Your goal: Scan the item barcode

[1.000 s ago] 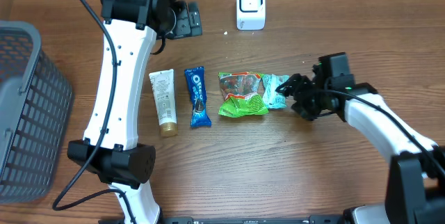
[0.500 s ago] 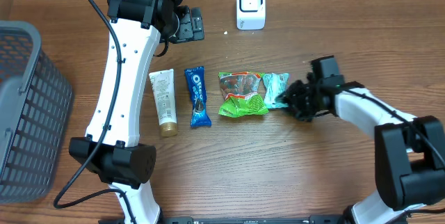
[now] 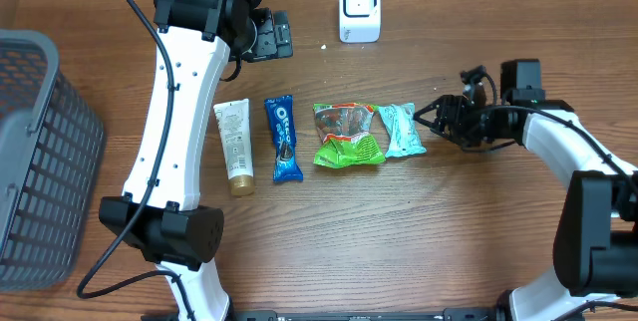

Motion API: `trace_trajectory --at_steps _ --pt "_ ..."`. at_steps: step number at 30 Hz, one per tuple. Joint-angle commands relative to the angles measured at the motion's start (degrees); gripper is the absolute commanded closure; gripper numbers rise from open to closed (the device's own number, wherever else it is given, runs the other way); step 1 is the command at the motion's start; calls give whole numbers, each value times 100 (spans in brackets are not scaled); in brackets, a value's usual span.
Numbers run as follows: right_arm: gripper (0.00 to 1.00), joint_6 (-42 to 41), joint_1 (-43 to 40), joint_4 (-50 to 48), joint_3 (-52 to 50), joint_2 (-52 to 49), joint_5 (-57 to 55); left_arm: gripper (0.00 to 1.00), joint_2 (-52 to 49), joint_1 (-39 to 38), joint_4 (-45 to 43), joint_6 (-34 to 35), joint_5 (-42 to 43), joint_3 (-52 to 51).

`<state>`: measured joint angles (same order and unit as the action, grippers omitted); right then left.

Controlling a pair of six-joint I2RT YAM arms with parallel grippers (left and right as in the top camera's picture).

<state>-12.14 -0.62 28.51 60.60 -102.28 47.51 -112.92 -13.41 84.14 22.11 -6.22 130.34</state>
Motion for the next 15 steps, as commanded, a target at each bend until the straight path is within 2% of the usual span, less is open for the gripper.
trace_trajectory --at_steps 1,3,9,15 --pt "40 -205 424 -197 140 13 -42 0 -22 -15 -20 -87 9 -57" --pt "42 -306 776 -319 138 11 -721 0 -22 -15 -17 -87 9 -57" --pt "42 66 1416 -326 136 -20 -1368 0 -22 -15 -17 -87 9 -57" --pt "39 140 1480 177 122 -42 -2057 0 -22 -15 -20 -87 9 -57"
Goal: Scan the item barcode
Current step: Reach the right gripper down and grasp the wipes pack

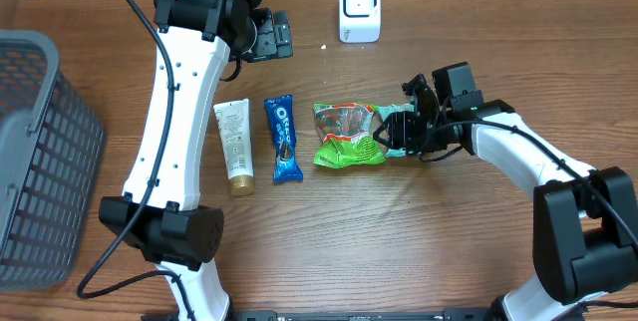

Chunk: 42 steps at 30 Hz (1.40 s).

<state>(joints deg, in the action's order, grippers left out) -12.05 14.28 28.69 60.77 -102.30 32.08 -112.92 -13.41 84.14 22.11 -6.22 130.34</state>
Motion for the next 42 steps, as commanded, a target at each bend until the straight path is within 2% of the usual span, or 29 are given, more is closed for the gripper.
trace_trajectory --at_steps 1,5,10,12,16,21,23,27,28,31,32,35,42 --pt "37 280 -11 214 105 -39 -514 0 -22 -15 -20 -87 9 -57" --pt "32 428 -15 527 105 -39 -1266 0 -22 -15 -20 -87 9 -57" --pt "25 542 -15 1029 107 -39 -3344 0 -22 -15 -20 -87 9 -57" --pt "25 796 -15 1071 109 -37 -3821 0 -22 -15 -17 -87 9 -57" --pt "23 804 -17 1084 203 -37 -4446 0 -22 -15 -20 -87 9 -57" --pt "19 785 -166 1515 857 -9 -4288 0 -22 -15 -17 -87 9 -57" --pt "16 787 -310 1878 1307 15 -3906 0 -22 -15 -20 -87 9 -57" --pt "17 785 -658 2387 2013 17 -2658 0 -22 -15 -20 -87 9 -57" --pt "24 782 -732 2345 2039 17 -2229 0 -22 -15 -20 -87 9 -57" --pt "65 780 -798 2203 2004 -24 -1296 0 -22 -15 -20 -87 9 -57" --pt "76 780 -774 2118 1965 -63 -1104 0 -22 -15 -17 -87 9 -57" --pt "82 780 -686 1882 1781 -103 -1075 0 -22 -15 -17 -87 9 -57" --pt "83 758 -660 1045 774 -151 -758 0 -22 -15 -20 -87 9 -57"
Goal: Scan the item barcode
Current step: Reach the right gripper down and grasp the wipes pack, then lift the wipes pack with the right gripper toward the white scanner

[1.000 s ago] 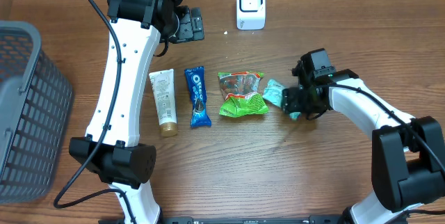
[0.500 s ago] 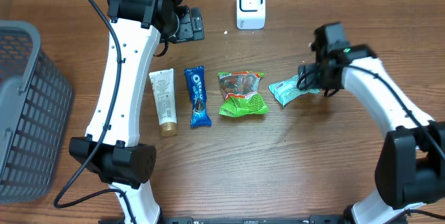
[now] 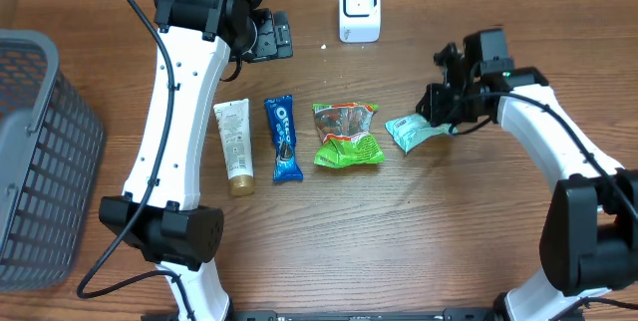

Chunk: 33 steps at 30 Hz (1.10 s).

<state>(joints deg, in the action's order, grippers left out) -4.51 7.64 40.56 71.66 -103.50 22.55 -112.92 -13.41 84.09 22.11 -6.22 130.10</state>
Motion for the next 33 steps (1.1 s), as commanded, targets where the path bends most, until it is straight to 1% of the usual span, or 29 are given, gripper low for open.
trace_trajectory --at_steps 1,5,7,9,13,15,17,18,20,22,23,25,26,27,29,30,33 --pt "82 4 4 -177 -374 -31 195 0 -22 -15 -15 -87 9 -33" --pt "80 -2 0 -669 -890 -48 125 0 -22 -15 -15 -87 9 -33" --pt "80 -203 0 -835 -1108 -81 -168 0 -22 -15 -13 -87 9 -33" --pt "79 -299 -7 -859 -1237 -131 -389 0 -22 -15 -15 -87 7 -33" --pt "79 -297 -92 -815 -1290 -199 -455 0 -22 -15 -13 -87 9 -33" --pt "76 -297 -138 -815 -1287 -201 -496 0 -22 -15 -15 -87 7 -33" --pt "69 -295 -229 -741 -1220 -197 -297 0 -22 -15 -15 -87 9 -33" --pt "48 -192 -330 -496 -938 -168 273 0 -22 -15 -15 -87 9 -33" --pt "34 -28 -444 -4 -393 -90 708 0 -22 -15 -15 -87 9 -33" --pt "21 90 -533 409 164 -31 804 0 -22 -15 -15 -87 9 -33" --pt "15 186 -595 669 509 -22 802 0 -22 -15 -15 -87 9 -33" --pt "8 444 -721 1062 1080 -22 798 0 -22 -15 -15 -87 9 -33" --pt "3 636 -811 1150 1283 -22 752 0 -22 -15 -15 -87 9 -33" --pt "1 654 -852 1139 1322 -22 675 0 -22 -15 -13 -87 9 -33" --pt "0 669 -975 1043 1298 -48 199 0 -22 -15 -15 -87 9 -33" --pt "0 837 -1021 1080 1272 -105 35 0 -22 -15 -15 -87 9 -33" --pt "0 1593 -1102 1220 1161 -365 20 0 -22 -15 -15 -87 9 -33"
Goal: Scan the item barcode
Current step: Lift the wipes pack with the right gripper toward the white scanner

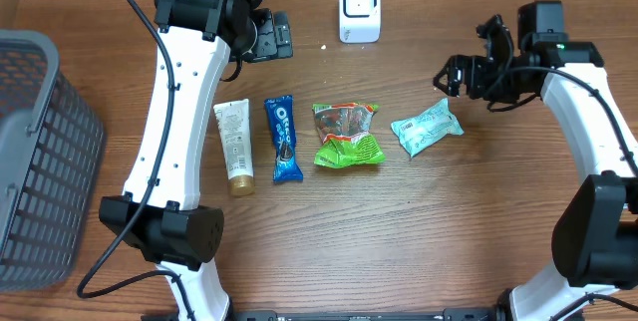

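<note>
A mint-green snack packet (427, 127) lies tilted on the wooden table, right of the item row. My right gripper (451, 74) hovers just above and behind the packet's upper right corner, apart from it, its dark fingers spread with nothing between them. The white barcode scanner (359, 8) stands at the back centre, left of that gripper. My left gripper (272, 36) is raised at the back left, away from all items; its jaws are too dark to read.
A cream tube (234, 147), a blue Oreo pack (283, 139) and a green snack bag (347, 134) lie in a row mid-table. A grey mesh basket (40, 161) stands at the left edge. The left arm's white link crosses above the tube.
The mint-green packet now lies further right and turned more sideways. My right gripper, which was on its right end, is now up and to the right, apart from it.
My right gripper first stood open just right of the mint packet, which lay beside the green bag. Then it reached over the packet. Then packet and gripper were further right, away from the bag. Now the packet lies free and the gripper has drawn back.
</note>
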Motion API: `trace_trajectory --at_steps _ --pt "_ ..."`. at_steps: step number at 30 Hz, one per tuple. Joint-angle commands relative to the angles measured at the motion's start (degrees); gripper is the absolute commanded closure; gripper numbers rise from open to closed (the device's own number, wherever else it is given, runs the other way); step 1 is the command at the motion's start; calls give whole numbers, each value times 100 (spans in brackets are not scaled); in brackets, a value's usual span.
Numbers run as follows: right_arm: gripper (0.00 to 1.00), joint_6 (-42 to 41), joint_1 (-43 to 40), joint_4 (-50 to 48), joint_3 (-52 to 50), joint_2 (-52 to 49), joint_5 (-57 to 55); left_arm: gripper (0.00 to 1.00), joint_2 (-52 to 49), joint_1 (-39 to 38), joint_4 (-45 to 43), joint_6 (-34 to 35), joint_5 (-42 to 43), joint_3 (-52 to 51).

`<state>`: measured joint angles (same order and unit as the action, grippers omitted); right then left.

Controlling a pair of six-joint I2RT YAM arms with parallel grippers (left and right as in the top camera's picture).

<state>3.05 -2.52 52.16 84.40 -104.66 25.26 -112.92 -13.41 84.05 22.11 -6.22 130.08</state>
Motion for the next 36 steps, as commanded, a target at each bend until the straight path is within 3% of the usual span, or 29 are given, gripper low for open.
trace_trajectory --at_steps 1,7,20,25,30,34,36 --pt "0 1019 -98 68 -149 -354 -254 0 -22 -15 -9 -87 9 -31" --pt "7 1805 -140 52 -157 -1185 415 0 -22 -15 -9 -87 7 -31" --pt "33 1797 -118 297 -354 -1711 1132 0 -22 -15 -11 -87 7 -31" --pt "40 1355 -118 -391 -831 -1755 1137 0 -22 -15 -11 -87 7 -31" --pt "75 1143 -120 -566 -931 -1784 1320 0 -22 -15 -11 -87 9 -31" --pt "94 868 -127 -533 -929 -1781 1552 0 -22 -15 -9 -87 9 -31" --pt "96 868 -168 -426 -876 -1775 2026 0 -22 -15 -11 -87 9 -31"
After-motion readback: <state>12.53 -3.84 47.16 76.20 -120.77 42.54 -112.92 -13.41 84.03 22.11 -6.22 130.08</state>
